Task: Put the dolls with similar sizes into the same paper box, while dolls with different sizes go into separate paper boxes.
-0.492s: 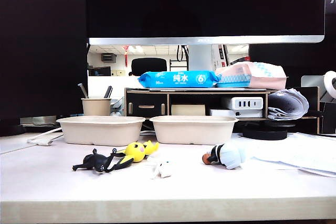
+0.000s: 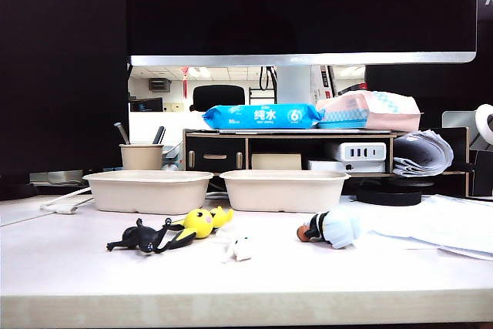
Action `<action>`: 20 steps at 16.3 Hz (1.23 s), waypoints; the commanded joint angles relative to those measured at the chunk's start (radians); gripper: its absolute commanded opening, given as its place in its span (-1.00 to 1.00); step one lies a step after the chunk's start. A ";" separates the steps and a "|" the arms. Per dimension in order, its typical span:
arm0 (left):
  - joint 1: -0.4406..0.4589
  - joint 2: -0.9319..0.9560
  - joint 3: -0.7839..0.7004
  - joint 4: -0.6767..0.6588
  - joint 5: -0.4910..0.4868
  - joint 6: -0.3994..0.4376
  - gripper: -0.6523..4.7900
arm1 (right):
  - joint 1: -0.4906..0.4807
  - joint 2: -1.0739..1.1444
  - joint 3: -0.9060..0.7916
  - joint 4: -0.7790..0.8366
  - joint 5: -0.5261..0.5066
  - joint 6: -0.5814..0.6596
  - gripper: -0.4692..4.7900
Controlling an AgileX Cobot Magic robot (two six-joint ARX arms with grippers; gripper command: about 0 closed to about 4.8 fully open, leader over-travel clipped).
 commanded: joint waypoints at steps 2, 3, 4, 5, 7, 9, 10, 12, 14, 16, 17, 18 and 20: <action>-0.005 0.000 0.002 -0.043 0.022 -0.003 -0.78 | 0.002 0.000 -0.004 0.011 -0.040 0.108 -0.83; -0.024 0.000 0.002 -0.006 0.022 -0.003 -0.78 | 0.002 0.000 -0.004 0.011 -0.040 0.108 -0.83; -0.036 0.000 0.002 0.042 0.023 -0.003 -0.78 | 0.002 0.000 -0.004 0.011 -0.040 0.108 -0.83; -0.053 0.000 0.002 0.087 0.022 -0.003 -0.78 | 0.001 0.000 -0.004 0.011 -0.039 0.108 -0.83; -0.053 0.000 0.001 0.061 0.021 -0.003 -0.78 | 0.001 0.000 -0.004 0.011 -0.039 0.108 -0.82; -0.053 0.000 0.001 0.060 0.021 -0.003 -0.78 | 0.002 0.000 -0.004 0.011 -0.040 0.108 -0.82; -0.171 0.000 0.000 0.054 -0.016 -0.003 -0.78 | 0.002 0.000 -0.004 0.012 -0.040 0.108 -0.82; -0.378 0.000 0.001 0.054 -0.021 -0.003 -0.78 | 0.002 0.000 -0.004 0.012 -0.043 0.109 -0.82; -0.498 0.000 0.001 0.054 -0.020 -0.003 -0.78 | 0.007 0.000 -0.004 0.012 -0.043 0.109 -0.82; -0.497 0.000 0.001 0.054 -0.020 -0.003 -0.78 | 0.007 0.000 -0.004 0.012 -0.078 0.117 -0.82; -0.497 0.000 0.001 0.054 -0.021 -0.003 -0.78 | 0.007 0.000 -0.003 0.012 -0.112 0.138 -0.82; -0.497 0.000 0.001 0.054 -0.021 -0.003 -0.78 | 0.007 0.000 -0.003 0.012 -0.135 0.139 -0.82; -0.496 0.000 0.001 0.053 -0.021 -0.003 -0.78 | 0.007 0.000 -0.003 0.018 -0.137 0.452 -0.83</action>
